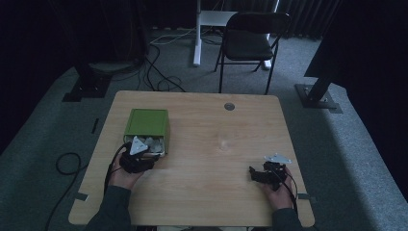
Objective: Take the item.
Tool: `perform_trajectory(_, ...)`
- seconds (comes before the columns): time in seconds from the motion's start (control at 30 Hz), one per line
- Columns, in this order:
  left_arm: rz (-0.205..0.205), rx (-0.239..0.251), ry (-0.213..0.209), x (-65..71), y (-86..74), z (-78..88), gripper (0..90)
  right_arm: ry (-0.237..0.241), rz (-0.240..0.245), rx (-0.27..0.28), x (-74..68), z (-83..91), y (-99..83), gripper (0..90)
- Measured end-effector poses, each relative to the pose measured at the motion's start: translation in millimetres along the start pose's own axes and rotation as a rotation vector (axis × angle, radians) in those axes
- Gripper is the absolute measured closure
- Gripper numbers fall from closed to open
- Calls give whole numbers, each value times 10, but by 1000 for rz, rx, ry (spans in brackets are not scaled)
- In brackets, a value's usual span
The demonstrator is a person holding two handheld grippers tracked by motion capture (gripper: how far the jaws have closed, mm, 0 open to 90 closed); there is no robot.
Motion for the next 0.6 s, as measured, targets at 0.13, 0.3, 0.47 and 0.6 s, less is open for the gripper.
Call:
perform_trajectory(0.13, 7, -11, -4, -13, -27, -47, 476, 0, 0, 0, 0, 0, 0, 114)
perform_trajectory(0.3, 19, -13, -10, -34, -52, -75, 477, 0, 0, 0, 0, 0, 0, 115)
perform_trajectory(0.47, 29, -3, -11, -31, -58, -73, 479, 0, -1, 0, 0, 0, 0, 114)
perform_trajectory(0.6, 34, 0, -13, -22, -56, -71, 482, 0, 0, 0, 0, 0, 0, 115)
Point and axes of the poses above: each handheld gripper's, and its own axes: z roughly backward along the jaws, y roughly out of its top, x roughly to its right, the point moved 9 cm from there along -z, roughly forward along the jaws, and after that the axes turned 10 degrees about -z, right-handed, at the moved point
